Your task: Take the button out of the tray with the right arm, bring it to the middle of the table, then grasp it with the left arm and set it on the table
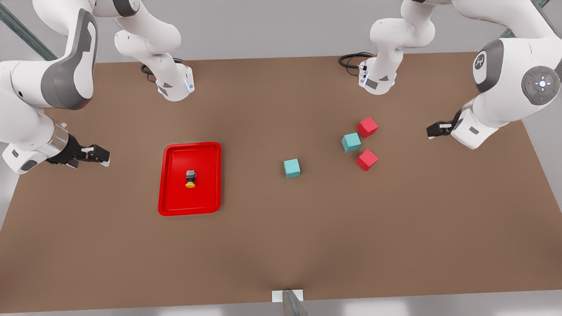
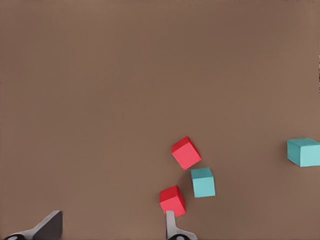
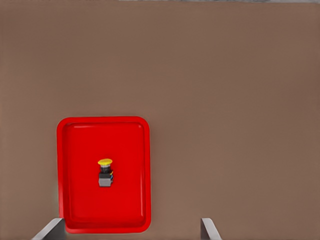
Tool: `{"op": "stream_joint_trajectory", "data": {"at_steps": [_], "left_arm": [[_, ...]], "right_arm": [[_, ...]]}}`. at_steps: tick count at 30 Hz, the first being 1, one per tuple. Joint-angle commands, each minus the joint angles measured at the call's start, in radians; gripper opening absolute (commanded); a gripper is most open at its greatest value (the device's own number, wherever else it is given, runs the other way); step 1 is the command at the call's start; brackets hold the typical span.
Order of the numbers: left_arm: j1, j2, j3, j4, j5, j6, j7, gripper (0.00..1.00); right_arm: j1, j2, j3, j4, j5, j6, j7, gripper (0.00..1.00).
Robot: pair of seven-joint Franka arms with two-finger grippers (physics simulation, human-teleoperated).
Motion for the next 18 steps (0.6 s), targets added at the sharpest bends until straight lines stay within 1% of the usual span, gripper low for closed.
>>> {"op": "stream_joint_trajectory", "data": {"at_steps": [1, 2, 4, 5, 6, 7, 9, 10, 11, 12, 14, 17, 18], "left_arm": [[-0.003, 0.015, -0.008, -0.003, 0.017, 0.105, 0.060, 1.00], [-0.003, 0.018, -0.008, -0.003, 0.015, 0.107, 0.063, 1.00], [-0.003, 0.018, -0.009, -0.003, 0.014, 0.107, 0.063, 1.00], [-0.003, 0.020, -0.009, -0.003, 0.003, 0.107, 0.063, 1.00], [-0.003, 0.022, -0.009, -0.003, 0.001, 0.107, 0.066, 1.00], [-0.003, 0.028, -0.009, -0.003, 0.001, 0.107, 0.066, 1.00], [-0.003, 0.029, -0.009, -0.003, 0.001, 0.105, 0.066, 1.00], [-0.003, 0.029, -0.009, -0.003, 0.001, 0.105, 0.064, 1.00], [-0.003, 0.029, -0.009, -0.003, 0.001, 0.102, 0.064, 1.00], [-0.003, 0.029, -0.009, -0.003, 0.001, 0.101, 0.064, 1.00], [-0.003, 0.029, -0.009, -0.003, 0.001, 0.101, 0.066, 1.00], [-0.003, 0.029, -0.009, -0.005, 0.001, 0.101, 0.066, 1.00], [-0.003, 0.029, -0.009, -0.005, 0.001, 0.099, 0.066, 1.00]], "right_arm": [[-0.001, 0.000, -0.001, 0.000, 0.003, 0.020, -0.040, 1.00], [0.001, 0.000, -0.001, -0.019, 0.003, 0.012, -0.039, 1.00], [0.057, 0.012, 0.007, -0.223, 0.006, 0.044, -0.035, 1.00], [0.057, 0.020, 0.027, -0.311, 0.009, 0.125, -0.042, 1.00], [0.056, 0.038, 0.088, -0.423, 0.009, 0.273, -0.022, 1.00], [0.056, 0.055, 0.131, -0.521, 0.007, 0.406, 0.067, 1.00], [0.053, 0.098, 0.140, -0.682, 0.007, 0.689, 0.195, 1.00], [0.059, 0.109, 0.145, -0.722, 0.007, 0.745, 0.276, 1.00], [0.062, 0.119, 0.170, -0.759, 0.007, 0.781, 0.334, 1.00], [0.073, 0.132, 0.176, -0.777, 0.007, 0.818, 0.348, 1.00], [0.079, 0.142, 0.197, -0.777, 0.007, 0.824, 0.348, 1.00], [0.080, 0.188, 0.197, -0.768, 0.007, 0.923, 0.348, 1.00], [0.079, 0.195, 0.197, -0.768, 0.007, 0.925, 0.348, 1.00]]}}
